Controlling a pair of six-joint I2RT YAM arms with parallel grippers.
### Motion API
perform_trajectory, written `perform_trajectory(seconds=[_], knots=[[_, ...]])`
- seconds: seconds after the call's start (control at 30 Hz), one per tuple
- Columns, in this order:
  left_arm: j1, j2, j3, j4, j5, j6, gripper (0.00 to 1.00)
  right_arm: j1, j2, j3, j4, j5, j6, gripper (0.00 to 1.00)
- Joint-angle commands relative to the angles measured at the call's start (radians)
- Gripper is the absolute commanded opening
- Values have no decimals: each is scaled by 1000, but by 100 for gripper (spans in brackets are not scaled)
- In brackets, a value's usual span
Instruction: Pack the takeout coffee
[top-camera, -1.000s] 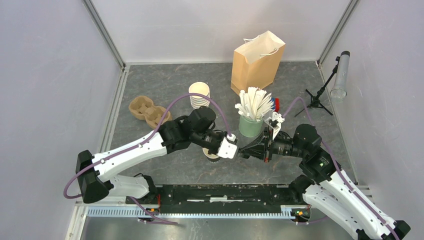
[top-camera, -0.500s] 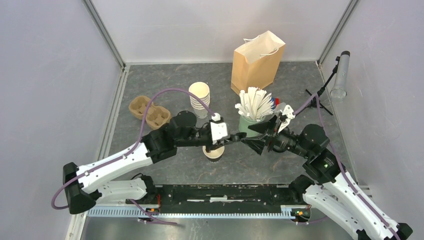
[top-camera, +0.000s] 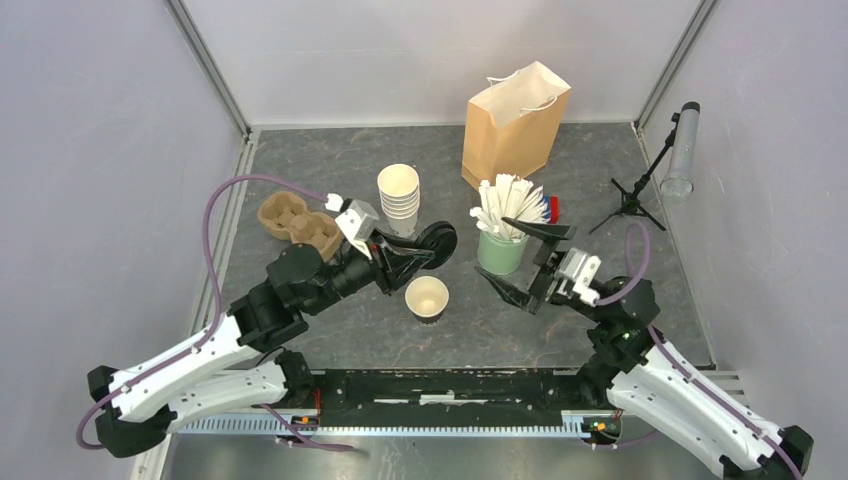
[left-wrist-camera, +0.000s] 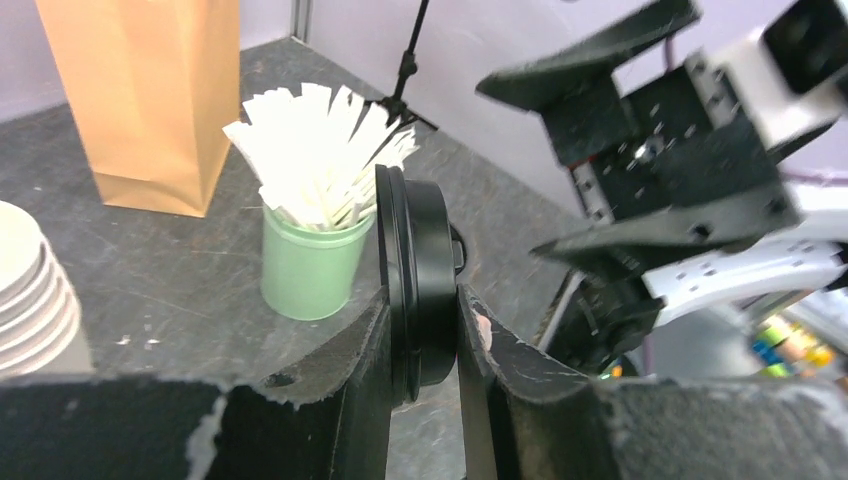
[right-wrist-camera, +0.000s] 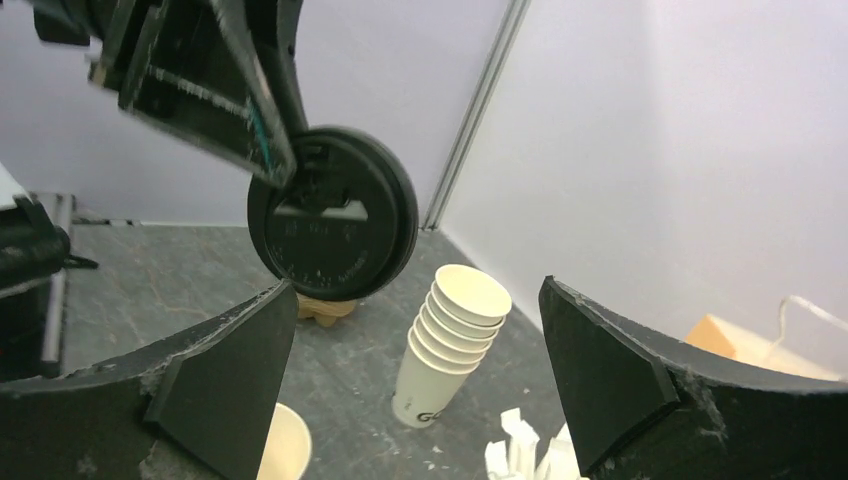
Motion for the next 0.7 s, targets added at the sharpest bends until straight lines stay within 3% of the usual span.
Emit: perform_trajectory(seconds=[0.0,0.13,0.33,0.67], knots=[[1,-17,2,61,-22,-182,35,73,35,-31,177,4,-233,98],[0,-7,2,59,9,-240,33,183,56,-65,195,21,-329,98],[1,-3,2,38,1,-265,33,340,93,-70,204,224,-468,98],[0,5,9,-9,36,-270,33,384,200,-24,186,256,-515,98]])
